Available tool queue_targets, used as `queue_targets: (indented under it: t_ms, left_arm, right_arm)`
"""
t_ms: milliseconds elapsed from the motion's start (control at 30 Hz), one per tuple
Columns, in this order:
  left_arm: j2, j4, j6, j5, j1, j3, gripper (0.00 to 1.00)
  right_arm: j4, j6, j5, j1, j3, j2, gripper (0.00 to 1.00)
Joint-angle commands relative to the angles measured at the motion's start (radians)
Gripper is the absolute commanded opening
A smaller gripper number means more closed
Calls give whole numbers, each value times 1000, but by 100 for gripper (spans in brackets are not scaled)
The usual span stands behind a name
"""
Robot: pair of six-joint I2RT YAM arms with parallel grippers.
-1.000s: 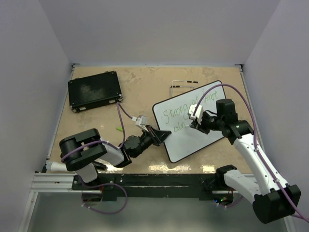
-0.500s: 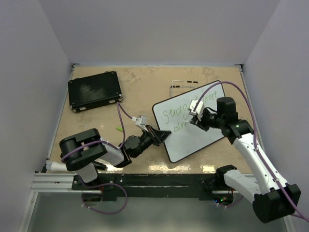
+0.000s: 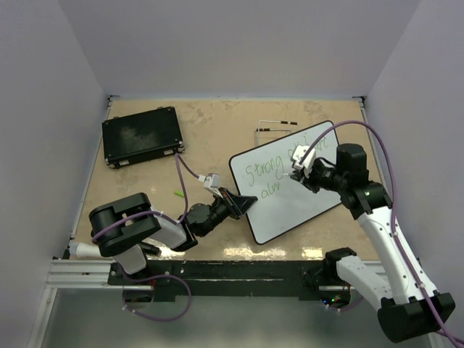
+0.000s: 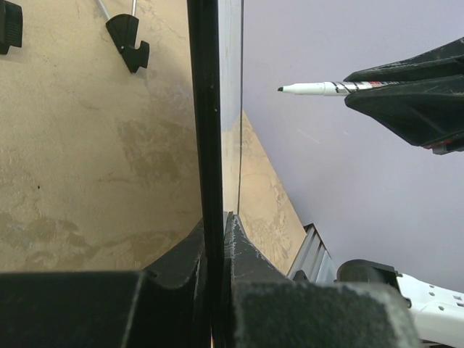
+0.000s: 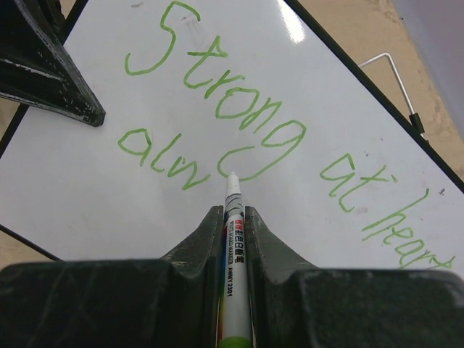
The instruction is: Write a sentence on the whiteboard
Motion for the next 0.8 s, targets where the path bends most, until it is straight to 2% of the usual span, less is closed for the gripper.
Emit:
queue_targets:
  t_ms: [0, 433, 767]
  left_arm:
    - [-10, 129, 115, 20, -7, -23, 0]
    - [-16, 148, 114, 22, -7, -38, 0]
    - [-9, 159, 111, 26, -7, -37, 0]
  right_arm:
    - [-20, 22, -55, -36, 22, -30, 0]
    - [-95, -73, -136, -93, 15, -1, 0]
    - [-51, -53, -131, -93, -31, 35, 0]
